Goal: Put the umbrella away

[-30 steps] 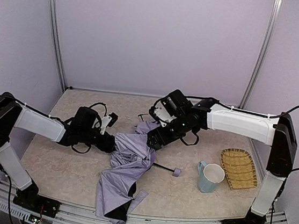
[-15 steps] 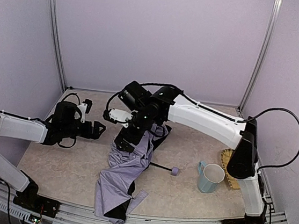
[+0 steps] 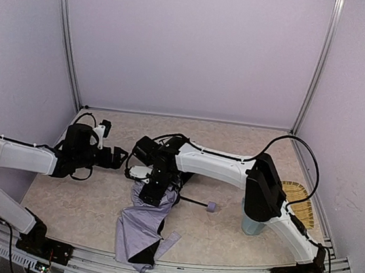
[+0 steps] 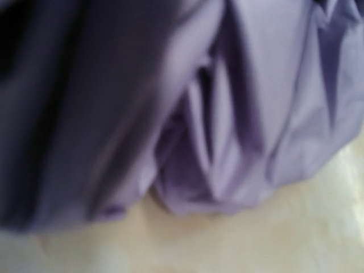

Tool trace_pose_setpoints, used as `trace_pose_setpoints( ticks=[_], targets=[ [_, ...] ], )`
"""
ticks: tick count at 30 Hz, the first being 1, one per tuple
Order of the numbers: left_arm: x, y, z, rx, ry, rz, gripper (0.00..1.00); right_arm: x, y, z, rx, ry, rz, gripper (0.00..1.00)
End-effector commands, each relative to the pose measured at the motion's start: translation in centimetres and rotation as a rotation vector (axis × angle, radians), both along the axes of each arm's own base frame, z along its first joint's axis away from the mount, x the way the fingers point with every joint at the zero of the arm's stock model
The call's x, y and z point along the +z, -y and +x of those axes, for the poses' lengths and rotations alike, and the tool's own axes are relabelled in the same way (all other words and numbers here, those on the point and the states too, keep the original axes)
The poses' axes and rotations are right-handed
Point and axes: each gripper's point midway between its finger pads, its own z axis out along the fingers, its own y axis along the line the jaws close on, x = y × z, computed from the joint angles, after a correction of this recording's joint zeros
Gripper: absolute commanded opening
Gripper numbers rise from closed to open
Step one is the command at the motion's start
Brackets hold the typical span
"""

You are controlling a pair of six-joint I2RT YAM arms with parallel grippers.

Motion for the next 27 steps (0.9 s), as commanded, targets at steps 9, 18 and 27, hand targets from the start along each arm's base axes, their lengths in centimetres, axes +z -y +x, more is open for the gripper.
trace_pose_setpoints(
  ticks=[9,18,27],
  targets=[
    [3.2,-1.3,0.1,0.060,0.098,-0.017,0.99,-0.9,-1.2,-1.7,0.038,-0.086,0.102,0.37],
    [6.8,-5.5,-0.7,0.261,0.233,-0.022,0.99,21.2,-6.1,2.2,0.107,0.214,0.668,0.22],
    [8.8,-9.0,-1.9,0.418,0.314,-0.041,0.99,43.8,0.2,-1.4,0.196,0.638,1.397,0.00]
  ],
)
